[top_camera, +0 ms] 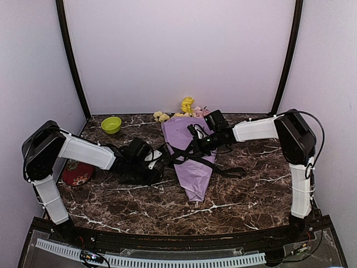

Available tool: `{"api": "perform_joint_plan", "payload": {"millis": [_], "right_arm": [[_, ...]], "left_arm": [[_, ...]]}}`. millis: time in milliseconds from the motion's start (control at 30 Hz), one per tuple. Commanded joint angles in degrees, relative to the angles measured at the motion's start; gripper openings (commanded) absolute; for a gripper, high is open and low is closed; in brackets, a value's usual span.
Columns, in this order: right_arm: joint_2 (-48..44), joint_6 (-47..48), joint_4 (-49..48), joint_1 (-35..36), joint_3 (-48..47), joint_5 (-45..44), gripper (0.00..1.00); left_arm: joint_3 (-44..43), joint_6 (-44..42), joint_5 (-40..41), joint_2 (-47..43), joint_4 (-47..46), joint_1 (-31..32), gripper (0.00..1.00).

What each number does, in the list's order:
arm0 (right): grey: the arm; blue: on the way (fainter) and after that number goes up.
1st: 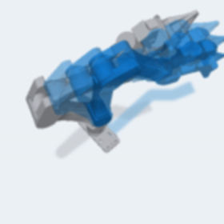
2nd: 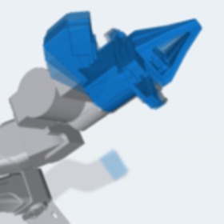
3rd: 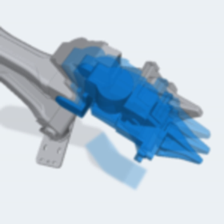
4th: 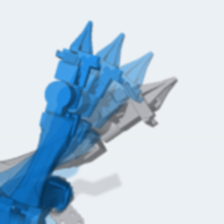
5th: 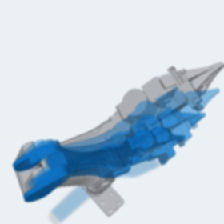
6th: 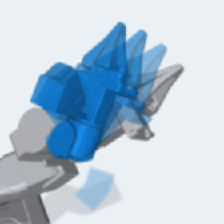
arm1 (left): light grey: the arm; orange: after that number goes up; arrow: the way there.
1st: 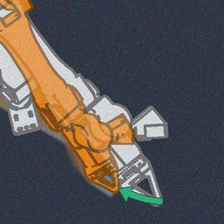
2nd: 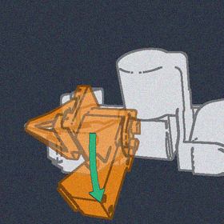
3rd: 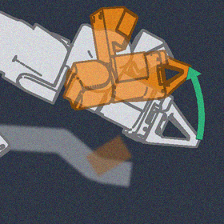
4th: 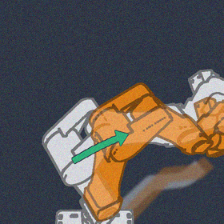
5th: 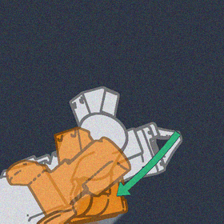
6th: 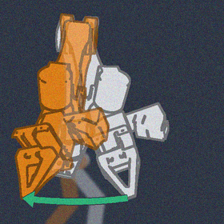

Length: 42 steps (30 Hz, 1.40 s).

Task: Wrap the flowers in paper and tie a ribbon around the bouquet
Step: Pick up the left side of the ribbon at the center of the board, then cross the ribbon over the folded bouquet.

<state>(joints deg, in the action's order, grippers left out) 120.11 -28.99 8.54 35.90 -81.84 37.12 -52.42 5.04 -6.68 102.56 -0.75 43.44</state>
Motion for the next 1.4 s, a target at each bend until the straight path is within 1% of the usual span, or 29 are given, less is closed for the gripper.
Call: {"api": "perform_joint_plan", "payload": {"millis": [0, 133, 267, 367, 467, 567, 600, 667, 733, 800, 967, 1067, 1133, 1200, 1300, 1367], "right_arm": [[-0.5, 0.4, -2.0, 0.5, -0.1, 0.5, 0.0], [-1.0, 0.1, -3.0, 0.4, 0.9, 0.6, 0.0], [-1.0, 0.0, -3.2, 0.4, 1.4, 0.9, 0.0], [-0.8, -0.1, -3.4, 0.4, 1.3, 1.1, 0.0], [-1.1, -0.4, -3.9, 0.4, 1.6, 1.0, 0.0], [-1.2, -1.1, -4.8, 0.5, 1.9, 1.5, 0.0], [-1.3, -1.3, -5.2, 0.5, 2.1, 1.7, 0.0], [-1.7, -1.8, -5.7, 0.5, 2.5, 2.1, 0.07], [-2.6, -3.3, -7.5, 0.3, 3.4, 4.0, 0.2], [-4.0, -6.8, -12.1, 0.1, 5.3, 7.3, 0.3], [-8.2, -10.5, -15.4, -1.1, 9.4, 7.5, 0.39], [-9.8, -9.6, -13.7, -1.6, 10.8, 6.3, 0.46], [-10.9, -8.2, -11.1, -1.9, 10.8, 5.1, 0.49], [-12.4, -6.5, -7.6, -2.6, 10.7, 2.3, 0.5], [-14.9, -5.3, -2.5, -4.8, 11.2, -2.0, 0.49], [-16.7, -5.1, -2.1, -6.5, 12.3, -3.9, 0.47]], "left_arm": [[0.1, -0.6, 7.1, -0.8, 2.8, 0.1, 0.0], [0.0, -1.6, 14.5, -4.0, 2.3, -0.1, 0.0], [-3.1, -5.0, 16.5, -6.1, 3.2, -0.3, 0.0], [-7.3, -9.0, 18.5, -6.4, 4.3, -0.4, 0.0], [-11.9, -15.6, 20.4, -5.4, 1.1, -0.6, 0.0], [-21.5, -21.5, 21.4, -1.0, 0.1, -0.9, 0.0], [-25.0, -22.8, 21.0, 0.7, -0.2, -0.9, 0.0], [-29.9, -24.9, 19.0, 4.6, -2.4, -0.9, 0.0], [-33.0, -25.8, 15.9, 7.1, -5.4, -0.9, 0.0], [-35.0, -24.7, 12.8, 9.1, -7.1, -1.0, 0.0], [-35.9, -18.9, 3.9, 12.0, -10.5, -1.7, 0.0], [-35.9, -17.0, 1.8, 13.2, -12.1, -1.9, 0.0], [-35.6, -16.2, 0.8, 13.6, -12.6, -2.0, 0.0], [-35.1, -15.4, -0.1, 14.0, -12.9, -2.3, 0.0], [-34.4, -14.2, -0.6, 14.0, -13.2, -2.7, 0.0], [-34.1, -14.1, -1.2, 14.0, -13.1, -2.8, 0.0]]}}
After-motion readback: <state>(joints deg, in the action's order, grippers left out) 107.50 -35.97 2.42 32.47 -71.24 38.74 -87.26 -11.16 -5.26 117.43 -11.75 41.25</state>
